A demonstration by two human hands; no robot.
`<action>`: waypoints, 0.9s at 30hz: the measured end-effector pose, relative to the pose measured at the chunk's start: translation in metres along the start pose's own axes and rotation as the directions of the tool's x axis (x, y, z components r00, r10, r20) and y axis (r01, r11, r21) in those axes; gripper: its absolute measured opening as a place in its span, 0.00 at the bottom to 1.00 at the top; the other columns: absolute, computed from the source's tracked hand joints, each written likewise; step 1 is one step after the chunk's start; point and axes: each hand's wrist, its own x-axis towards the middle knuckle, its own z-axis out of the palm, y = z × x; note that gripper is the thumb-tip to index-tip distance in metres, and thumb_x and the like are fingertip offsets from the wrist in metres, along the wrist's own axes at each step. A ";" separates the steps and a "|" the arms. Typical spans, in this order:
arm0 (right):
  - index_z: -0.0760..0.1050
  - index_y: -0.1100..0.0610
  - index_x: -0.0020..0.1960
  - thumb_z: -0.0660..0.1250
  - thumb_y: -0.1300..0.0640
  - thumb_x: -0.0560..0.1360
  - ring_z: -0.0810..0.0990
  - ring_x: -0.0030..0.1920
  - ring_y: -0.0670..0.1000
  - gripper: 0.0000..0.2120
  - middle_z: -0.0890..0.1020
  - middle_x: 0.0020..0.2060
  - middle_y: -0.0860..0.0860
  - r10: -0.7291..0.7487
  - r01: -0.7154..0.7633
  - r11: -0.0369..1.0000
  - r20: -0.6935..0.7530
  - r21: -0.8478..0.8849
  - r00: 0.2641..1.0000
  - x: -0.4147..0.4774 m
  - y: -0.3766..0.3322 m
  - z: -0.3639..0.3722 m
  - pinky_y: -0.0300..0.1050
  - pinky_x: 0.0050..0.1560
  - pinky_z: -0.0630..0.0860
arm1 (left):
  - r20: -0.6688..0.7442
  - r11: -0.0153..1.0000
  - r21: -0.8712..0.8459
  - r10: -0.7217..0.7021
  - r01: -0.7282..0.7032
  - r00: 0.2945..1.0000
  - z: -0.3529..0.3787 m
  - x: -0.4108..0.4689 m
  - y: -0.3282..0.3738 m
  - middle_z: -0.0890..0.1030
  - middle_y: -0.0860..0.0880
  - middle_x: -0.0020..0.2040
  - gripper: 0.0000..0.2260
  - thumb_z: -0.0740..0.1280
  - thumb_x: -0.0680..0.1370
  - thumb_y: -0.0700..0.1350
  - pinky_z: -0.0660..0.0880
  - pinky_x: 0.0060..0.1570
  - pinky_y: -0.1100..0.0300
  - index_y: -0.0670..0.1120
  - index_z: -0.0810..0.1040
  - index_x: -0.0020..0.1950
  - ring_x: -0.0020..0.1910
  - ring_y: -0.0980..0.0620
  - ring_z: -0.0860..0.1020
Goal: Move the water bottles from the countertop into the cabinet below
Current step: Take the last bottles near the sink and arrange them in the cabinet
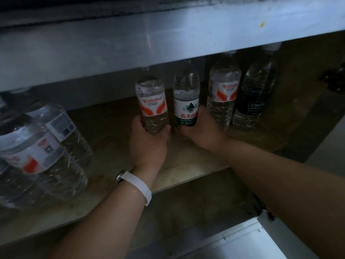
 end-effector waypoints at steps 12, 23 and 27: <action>0.65 0.50 0.71 0.76 0.55 0.71 0.70 0.58 0.37 0.32 0.72 0.59 0.38 -0.005 0.005 0.995 -0.007 0.100 1.000 -0.033 -0.016 -0.012 0.32 0.54 0.67 | 0.087 0.995 0.101 0.000 -0.009 0.996 -0.027 -0.025 0.006 0.75 0.64 0.57 0.19 0.72 0.78 0.49 0.69 0.50 0.67 0.61 0.70 0.66 0.55 0.63 0.74; 0.69 0.43 0.61 0.73 0.54 0.73 0.73 0.52 0.35 0.21 0.75 0.57 0.42 -0.121 0.122 0.983 -0.011 0.141 0.993 -0.083 -0.064 0.032 0.33 0.53 0.73 | -0.298 0.966 0.241 0.163 -0.091 0.941 -0.138 -0.077 -0.019 0.77 0.49 0.58 0.18 0.72 0.74 0.43 0.74 0.55 0.60 0.51 0.73 0.62 0.56 0.55 0.77; 0.70 0.46 0.67 0.72 0.51 0.74 0.75 0.57 0.41 0.23 0.75 0.59 0.42 -0.154 0.135 0.985 0.192 0.107 0.969 -0.084 -0.091 0.068 0.42 0.58 0.76 | -0.451 0.963 0.245 0.211 -0.107 0.867 -0.165 -0.075 -0.029 0.73 0.44 0.63 0.23 0.74 0.73 0.42 0.71 0.57 0.72 0.50 0.68 0.64 0.58 0.55 0.74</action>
